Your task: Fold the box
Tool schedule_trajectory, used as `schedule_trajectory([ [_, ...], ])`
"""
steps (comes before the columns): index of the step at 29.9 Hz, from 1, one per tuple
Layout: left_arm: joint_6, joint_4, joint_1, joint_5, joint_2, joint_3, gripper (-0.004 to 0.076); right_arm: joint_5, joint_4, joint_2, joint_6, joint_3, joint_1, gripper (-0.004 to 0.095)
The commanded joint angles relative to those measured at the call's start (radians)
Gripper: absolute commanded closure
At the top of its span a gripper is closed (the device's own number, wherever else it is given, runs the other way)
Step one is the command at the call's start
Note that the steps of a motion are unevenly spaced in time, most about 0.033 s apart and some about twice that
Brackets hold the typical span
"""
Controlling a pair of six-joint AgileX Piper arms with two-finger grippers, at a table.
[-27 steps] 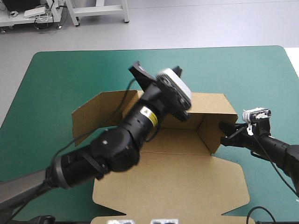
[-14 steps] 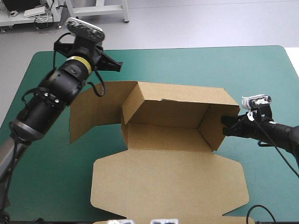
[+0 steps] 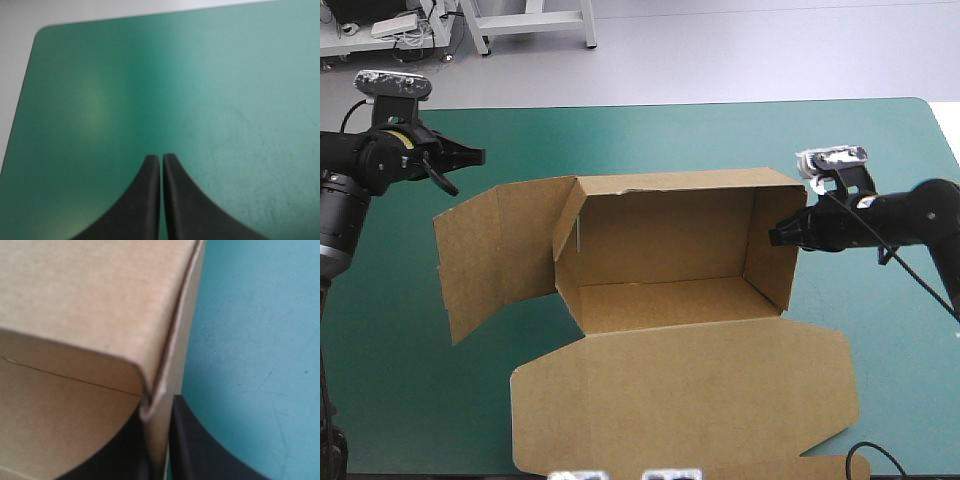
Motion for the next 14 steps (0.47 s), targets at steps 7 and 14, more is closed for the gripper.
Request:
schedule_trajectory([
  [7, 0.159, -0.253, 0.182, 0.071, -0.060, 0.098, 0.0720, 0.210, -0.207, 0.225, 0.314, -0.324, 0.194, 0.0911],
  [14, 0.186, -0.275, 0.208, 0.081, -0.065, 0.212, 0.0720, 0.203, -0.224, 0.386, 0.321, -0.331, 0.201, 0.0911],
])
